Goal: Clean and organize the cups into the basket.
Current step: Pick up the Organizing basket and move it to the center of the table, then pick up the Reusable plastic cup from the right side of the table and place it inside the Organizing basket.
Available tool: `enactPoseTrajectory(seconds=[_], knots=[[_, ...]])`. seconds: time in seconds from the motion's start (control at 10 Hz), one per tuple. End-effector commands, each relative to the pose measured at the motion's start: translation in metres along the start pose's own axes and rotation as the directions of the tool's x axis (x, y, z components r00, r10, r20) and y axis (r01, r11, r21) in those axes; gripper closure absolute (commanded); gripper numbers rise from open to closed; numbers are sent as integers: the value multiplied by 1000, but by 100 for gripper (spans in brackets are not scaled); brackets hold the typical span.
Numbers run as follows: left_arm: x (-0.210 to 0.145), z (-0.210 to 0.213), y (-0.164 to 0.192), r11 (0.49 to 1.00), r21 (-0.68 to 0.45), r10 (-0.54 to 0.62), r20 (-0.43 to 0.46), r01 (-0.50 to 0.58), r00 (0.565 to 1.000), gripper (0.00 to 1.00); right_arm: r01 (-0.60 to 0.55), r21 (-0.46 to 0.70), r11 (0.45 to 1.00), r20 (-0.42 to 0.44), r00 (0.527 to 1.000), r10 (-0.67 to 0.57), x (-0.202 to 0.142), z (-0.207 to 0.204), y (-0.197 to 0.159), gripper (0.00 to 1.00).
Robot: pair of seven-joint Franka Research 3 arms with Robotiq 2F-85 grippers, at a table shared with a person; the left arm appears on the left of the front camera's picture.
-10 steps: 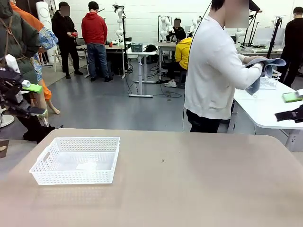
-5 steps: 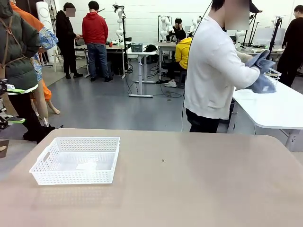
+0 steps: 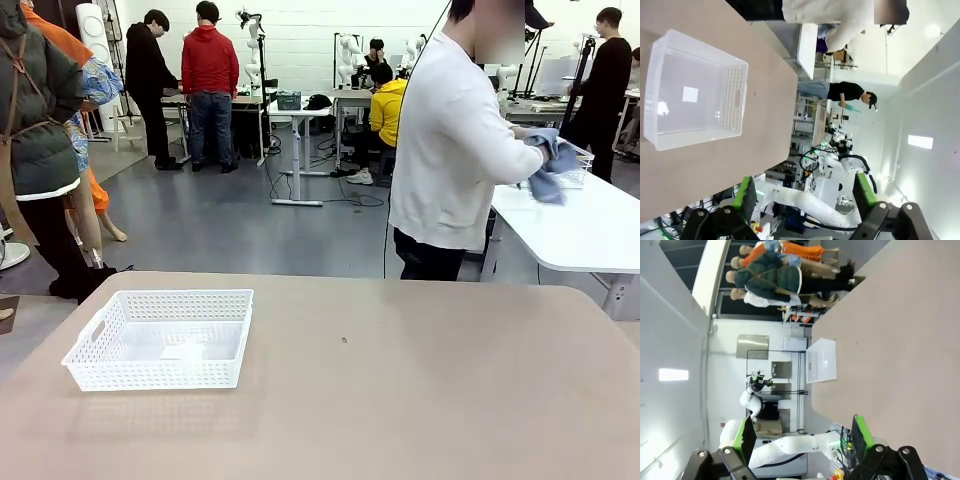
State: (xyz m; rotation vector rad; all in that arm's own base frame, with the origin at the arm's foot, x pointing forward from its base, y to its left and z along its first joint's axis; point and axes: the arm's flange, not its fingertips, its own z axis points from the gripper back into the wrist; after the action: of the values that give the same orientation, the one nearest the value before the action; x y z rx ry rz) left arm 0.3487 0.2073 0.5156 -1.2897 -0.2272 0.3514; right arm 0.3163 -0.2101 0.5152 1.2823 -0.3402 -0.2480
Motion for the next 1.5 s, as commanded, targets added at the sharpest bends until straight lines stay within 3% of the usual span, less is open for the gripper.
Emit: enactPoseTrajectory(seconds=[0.0, 0.1, 0.2, 1.4], knots=[[-9, 3, -1, 999, 48, 4, 58, -6, 998, 0, 23, -31, 999, 48, 999, -22, -12, 6, 2, 0], [-13, 3, -7, 998, 66, -14, 87, 8, 996, 0, 23, -39, 999, 58, 998, -21, -15, 8, 6, 0], [-2, 7, 0, 1000, 8, -3, 28, 3, 1000, 0, 0, -13, 1000, 23, 1000, 1, -5, 10, 1, 0], [-2, 7, 0, 1000, 8, -3, 28, 3, 1000, 0, 0, -13, 1000, 23, 1000, 1, -5, 10, 1, 0]])
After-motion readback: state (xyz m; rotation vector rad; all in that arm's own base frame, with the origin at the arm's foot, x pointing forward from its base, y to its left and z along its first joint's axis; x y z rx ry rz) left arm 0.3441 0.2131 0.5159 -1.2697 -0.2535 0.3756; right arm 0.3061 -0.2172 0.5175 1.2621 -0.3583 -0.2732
